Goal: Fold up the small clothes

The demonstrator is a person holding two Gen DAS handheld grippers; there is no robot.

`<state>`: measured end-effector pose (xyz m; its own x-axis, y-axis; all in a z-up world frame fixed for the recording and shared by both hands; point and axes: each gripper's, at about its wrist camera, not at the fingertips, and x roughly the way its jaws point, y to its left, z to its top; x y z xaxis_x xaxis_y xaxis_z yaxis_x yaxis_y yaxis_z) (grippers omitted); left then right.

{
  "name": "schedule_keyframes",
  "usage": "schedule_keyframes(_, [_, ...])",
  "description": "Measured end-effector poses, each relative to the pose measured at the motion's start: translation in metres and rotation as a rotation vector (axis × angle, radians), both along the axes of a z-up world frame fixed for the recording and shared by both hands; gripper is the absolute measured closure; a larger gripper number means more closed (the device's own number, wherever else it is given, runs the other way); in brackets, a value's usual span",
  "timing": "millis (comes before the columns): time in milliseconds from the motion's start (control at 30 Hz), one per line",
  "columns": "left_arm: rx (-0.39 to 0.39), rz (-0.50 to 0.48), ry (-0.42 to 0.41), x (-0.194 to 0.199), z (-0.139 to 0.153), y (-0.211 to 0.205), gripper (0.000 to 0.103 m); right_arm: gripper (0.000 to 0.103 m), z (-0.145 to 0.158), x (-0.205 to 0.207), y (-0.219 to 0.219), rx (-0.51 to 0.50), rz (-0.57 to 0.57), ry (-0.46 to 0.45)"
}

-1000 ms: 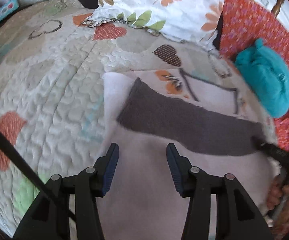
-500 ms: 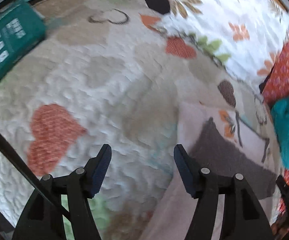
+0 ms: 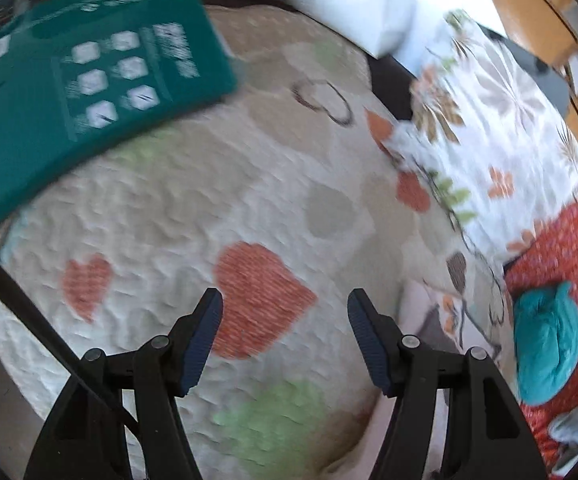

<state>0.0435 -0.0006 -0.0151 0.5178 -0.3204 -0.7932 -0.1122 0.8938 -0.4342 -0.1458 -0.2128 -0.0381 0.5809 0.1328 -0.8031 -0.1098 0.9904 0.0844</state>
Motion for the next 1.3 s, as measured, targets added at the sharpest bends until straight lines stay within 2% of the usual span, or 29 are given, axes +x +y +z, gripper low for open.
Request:
schedule_keyframes(100, [-0.029, 0.024, -0.001, 0.0, 0.001, 0.019, 0.039, 0.051, -0.016, 0.011, 0.048, -0.094, 0.094, 0.019])
schedule_keyframes(200, [-0.038, 0.045, -0.003, -0.001, 0.002, 0.034, 0.039, 0.05, -0.028, 0.026, 0.088, -0.271, 0.116, -0.007])
schedule_keyframes(367, [-0.047, 0.061, -0.003, -0.001, 0.002, 0.051, 0.039, 0.051, -0.038, 0.05, 0.114, -0.353, 0.093, -0.019])
schedule_keyframes(400, [-0.046, 0.064, -0.001, -0.001, 0.002, 0.053, 0.039, 0.061, -0.037, 0.055, 0.116, -0.346, 0.086, -0.023])
schedule_keyframes(433, [-0.045, 0.065, 0.001, -0.001, 0.001, 0.053, 0.039, 0.084, -0.034, 0.058, 0.116, -0.332, 0.083, -0.019])
schedule_keyframes(500, [-0.048, 0.062, 0.008, -0.002, 0.0, 0.049, 0.039, 0.093, -0.029, 0.063, 0.113, -0.289, 0.057, -0.004])
schedule_keyframes(600, [-0.05, 0.043, 0.009, -0.003, 0.001, 0.036, 0.039, 0.095, -0.006, 0.061, 0.085, -0.165, -0.002, -0.025])
schedule_keyframes(667, [-0.037, 0.007, -0.003, -0.004, 0.003, 0.02, 0.039, 0.096, 0.022, 0.05, 0.045, -0.081, -0.097, -0.065])
schedule_keyframes(800, [-0.026, -0.073, -0.014, -0.008, 0.001, -0.021, 0.039, 0.096, 0.071, 0.002, -0.065, 0.095, -0.33, -0.145])
schedule_keyframes(867, [-0.031, -0.137, -0.007, -0.011, -0.004, -0.049, 0.039, 0.096, 0.083, -0.046, -0.133, 0.186, -0.484, -0.174])
schedule_keyframes(967, [-0.044, -0.253, 0.006, -0.022, -0.008, -0.093, 0.039, 0.096, 0.068, -0.102, -0.193, 0.227, -0.642, -0.134])
schedule_keyframes(1033, [-0.043, -0.331, 0.011, -0.035, -0.006, -0.121, 0.039, 0.096, 0.037, -0.13, -0.218, 0.225, -0.729, -0.038])
schedule_keyframes(1100, [-0.032, -0.425, 0.006, -0.054, -0.005, -0.155, 0.039, 0.096, 0.003, -0.147, -0.233, 0.273, -0.778, 0.057])
schedule_keyframes(1200, [-0.017, -0.521, 0.006, -0.083, -0.007, -0.19, 0.039, 0.096, -0.018, -0.158, -0.234, 0.301, -0.781, 0.078])
schedule_keyframes(1300, [-0.018, -0.592, 0.006, -0.105, -0.01, -0.214, 0.039, 0.096, -0.01, -0.158, -0.227, 0.251, -0.762, 0.061])
